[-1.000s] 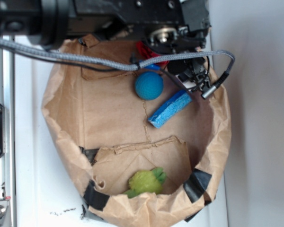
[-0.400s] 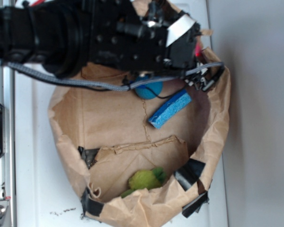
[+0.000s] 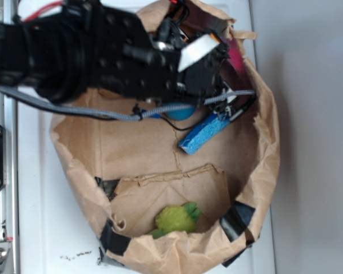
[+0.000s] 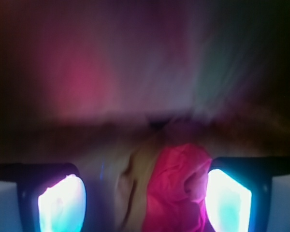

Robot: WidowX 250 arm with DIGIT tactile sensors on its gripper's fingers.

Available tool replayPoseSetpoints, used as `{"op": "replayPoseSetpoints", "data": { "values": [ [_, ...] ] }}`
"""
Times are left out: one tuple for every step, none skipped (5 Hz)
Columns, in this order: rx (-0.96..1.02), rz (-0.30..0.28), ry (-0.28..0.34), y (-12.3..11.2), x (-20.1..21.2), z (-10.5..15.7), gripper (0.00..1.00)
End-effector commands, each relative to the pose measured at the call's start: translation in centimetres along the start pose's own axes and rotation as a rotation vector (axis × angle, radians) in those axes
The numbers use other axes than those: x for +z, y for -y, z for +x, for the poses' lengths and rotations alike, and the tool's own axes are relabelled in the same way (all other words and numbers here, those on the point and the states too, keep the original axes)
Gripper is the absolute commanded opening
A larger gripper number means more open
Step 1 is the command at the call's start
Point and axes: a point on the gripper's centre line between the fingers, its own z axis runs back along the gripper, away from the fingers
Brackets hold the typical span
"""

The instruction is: Grab the red paper.

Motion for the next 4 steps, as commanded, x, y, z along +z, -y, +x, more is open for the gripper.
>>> {"op": "replayPoseSetpoints", "data": {
  "values": [
    [-0.027, -0.096, -0.063, -2.0, 5.7, 2.9, 1.0],
    [-0.036, -0.091, -0.059, -1.9, 5.4, 3.1, 1.0],
    [-0.042, -0.087, -0.026, -2.1, 4.3, 2.9, 1.0],
    [-0.032, -0.059, 0.017, -1.6, 2.5, 2.4, 1.0]
  ]
}}
